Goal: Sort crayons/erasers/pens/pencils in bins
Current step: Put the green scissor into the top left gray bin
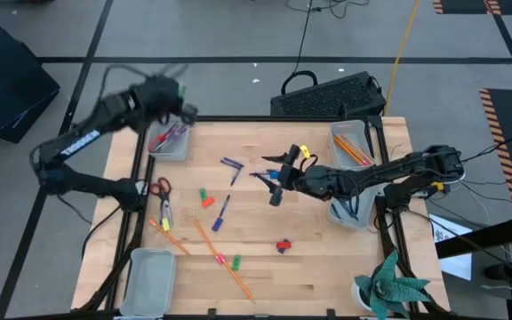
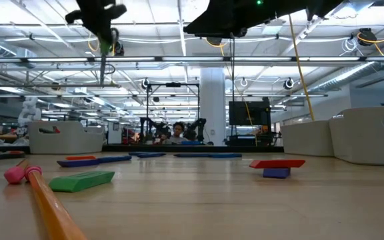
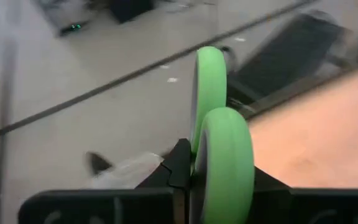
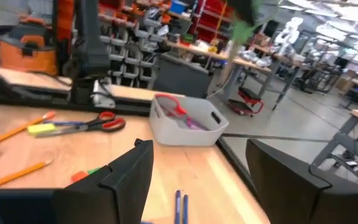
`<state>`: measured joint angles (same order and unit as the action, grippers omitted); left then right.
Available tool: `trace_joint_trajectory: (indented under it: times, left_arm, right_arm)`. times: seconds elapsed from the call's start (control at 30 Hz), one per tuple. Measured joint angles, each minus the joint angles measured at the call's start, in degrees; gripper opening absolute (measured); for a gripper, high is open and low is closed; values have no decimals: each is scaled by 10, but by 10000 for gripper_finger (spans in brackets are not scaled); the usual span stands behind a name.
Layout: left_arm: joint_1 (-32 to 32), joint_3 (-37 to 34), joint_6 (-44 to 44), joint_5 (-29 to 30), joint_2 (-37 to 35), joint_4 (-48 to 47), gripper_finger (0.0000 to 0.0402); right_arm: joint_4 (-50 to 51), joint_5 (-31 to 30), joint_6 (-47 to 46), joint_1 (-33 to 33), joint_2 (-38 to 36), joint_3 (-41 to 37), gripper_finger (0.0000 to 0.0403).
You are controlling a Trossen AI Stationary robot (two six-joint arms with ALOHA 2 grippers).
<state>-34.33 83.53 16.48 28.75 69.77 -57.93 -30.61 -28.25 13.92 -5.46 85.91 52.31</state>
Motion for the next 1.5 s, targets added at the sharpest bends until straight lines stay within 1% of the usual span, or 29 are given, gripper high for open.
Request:
trace_joint_trajectory:
  times: [0.07,0.13,0.2,0.3,0.37,0.47,0.53,0.57,0.63,0.73,0.83,0.93,1.07,1.17,1.23,1.33,1.43,1.5]
  left_arm:
    - [-40,4,-8,-6,18,-16,35]
    - [-77,-2,-4,-38,36,-34,35]
    - [-102,-18,2,-56,49,-33,35]
    - [-128,-57,-25,-47,55,4,35]
    - [-130,-90,-46,-40,54,55,35]
    - [-130,-150,-54,-60,44,132,35]
    - [-125,-198,-47,-61,26,182,35]
    - [-119,-225,-44,-50,14,208,35]
    - [-105,-284,-41,-9,-14,260,35]
    - [-85,-374,-34,34,-73,351,35]
    - [-70,-469,-16,42,-136,458,35]
    - [-55,-561,-8,51,-182,573,35]
    - [-48,-669,-17,100,-204,724,35]
    - [-51,-721,-24,117,-203,816,37]
    - [-59,-739,-21,124,-203,830,51]
    - [-73,-745,-18,124,-203,819,81]
    - [-83,-735,-10,108,-203,766,118]
    - [-86,-715,-3,99,-203,719,146]
  right_arm:
    - [15,0,-10,-3,0,0,247]
    - [34,0,-22,-8,0,0,247]
    - [54,0,-31,-14,0,0,247]
    - [76,-1,-28,-26,0,0,247]
    - [86,-1,-25,-34,0,0,247]
    - [98,-1,-26,-42,0,0,247]
    - [105,-1,-26,-46,0,-1,247]
    - [104,-2,-26,-49,0,-4,247]
    - [102,-2,-27,-55,0,-13,247]
    - [81,-3,-28,-59,0,-30,247]
    - [64,-5,-41,-58,0,-44,247]
    - [45,-5,-43,-58,0,-53,247]
    - [42,-4,-52,-58,0,-54,247]
    - [40,-5,-60,-58,0,-54,247]
    - [38,-5,-60,-58,0,-54,247]
    - [31,-5,-60,-58,0,-54,247]
    - [25,-5,-60,-58,0,-54,247]
    - [21,-5,-60,-58,0,-54,247]
